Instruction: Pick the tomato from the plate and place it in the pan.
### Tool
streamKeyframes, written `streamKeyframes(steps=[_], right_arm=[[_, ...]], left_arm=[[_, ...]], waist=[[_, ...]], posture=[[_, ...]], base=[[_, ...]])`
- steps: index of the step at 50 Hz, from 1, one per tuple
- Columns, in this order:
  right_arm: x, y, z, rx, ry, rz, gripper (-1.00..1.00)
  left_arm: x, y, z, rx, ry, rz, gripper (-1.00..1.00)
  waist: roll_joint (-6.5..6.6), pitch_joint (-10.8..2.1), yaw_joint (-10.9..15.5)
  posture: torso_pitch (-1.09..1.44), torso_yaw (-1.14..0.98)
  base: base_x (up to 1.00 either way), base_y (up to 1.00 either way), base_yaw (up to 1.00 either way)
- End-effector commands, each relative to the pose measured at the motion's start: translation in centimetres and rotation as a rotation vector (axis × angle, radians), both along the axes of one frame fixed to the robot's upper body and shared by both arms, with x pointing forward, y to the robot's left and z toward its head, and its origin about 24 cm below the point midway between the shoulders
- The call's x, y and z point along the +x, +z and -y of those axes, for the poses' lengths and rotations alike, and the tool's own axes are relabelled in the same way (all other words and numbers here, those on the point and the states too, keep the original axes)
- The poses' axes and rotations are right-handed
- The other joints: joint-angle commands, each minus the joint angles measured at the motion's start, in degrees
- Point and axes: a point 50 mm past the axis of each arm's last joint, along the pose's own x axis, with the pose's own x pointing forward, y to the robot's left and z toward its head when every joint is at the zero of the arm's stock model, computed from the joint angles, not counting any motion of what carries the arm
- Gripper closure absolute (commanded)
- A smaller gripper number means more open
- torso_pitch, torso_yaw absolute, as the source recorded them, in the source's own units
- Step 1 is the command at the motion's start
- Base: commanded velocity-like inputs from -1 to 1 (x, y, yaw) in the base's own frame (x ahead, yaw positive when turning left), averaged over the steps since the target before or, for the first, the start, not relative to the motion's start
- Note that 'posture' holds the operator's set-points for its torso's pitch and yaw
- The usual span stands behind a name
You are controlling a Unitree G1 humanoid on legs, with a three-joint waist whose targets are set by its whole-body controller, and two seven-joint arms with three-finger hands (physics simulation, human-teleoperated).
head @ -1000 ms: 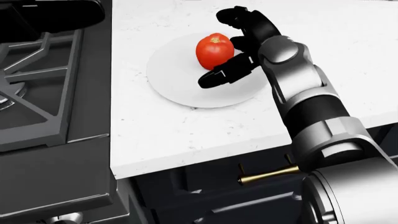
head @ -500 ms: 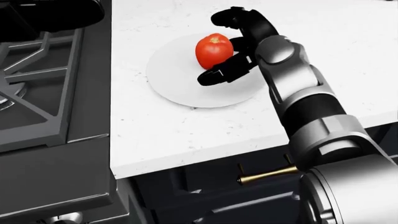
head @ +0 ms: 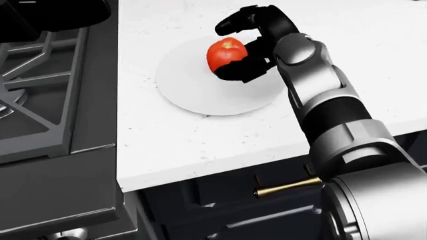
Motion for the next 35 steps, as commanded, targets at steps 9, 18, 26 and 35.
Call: streamKeyframes(steps=[9, 18, 26, 35], right_arm=[[0.2, 3.1, -0.4, 0.007, 0.017, 0.115, 0.07], [0.2, 4.2, -0.3, 0.003, -0.002, 0.160, 0.54], [0.2, 5.3, -0.4, 0.000, -0.010, 0.197, 0.66], [0.1, 7.9, -0.3, -0.008, -0.014, 0.255, 1.00]], left_arm=[[-0.5, 0.9, -0.1, -0.019, 0.003, 0.062, -1.00], [-0.6, 1.0, 0.0, -0.018, 0.000, 0.064, -1.00], [-0.6, 1.0, 0.0, -0.017, -0.002, 0.065, -1.00], [-0.7, 1.0, 0.0, -0.019, -0.002, 0.068, -1.00]], waist=[[0.04, -1.70, 0.0], [0.02, -1.64, 0.0], [0.06, -1.50, 0.0], [0.04, -1.36, 0.0]], posture=[[0.00, 0.00], [0.00, 0.00], [0.00, 0.00], [0.00, 0.00]], base=[[0.00, 0.00, 0.00], [0.00, 0.00, 0.00], [0.00, 0.00, 0.00], [0.00, 0.00, 0.00]])
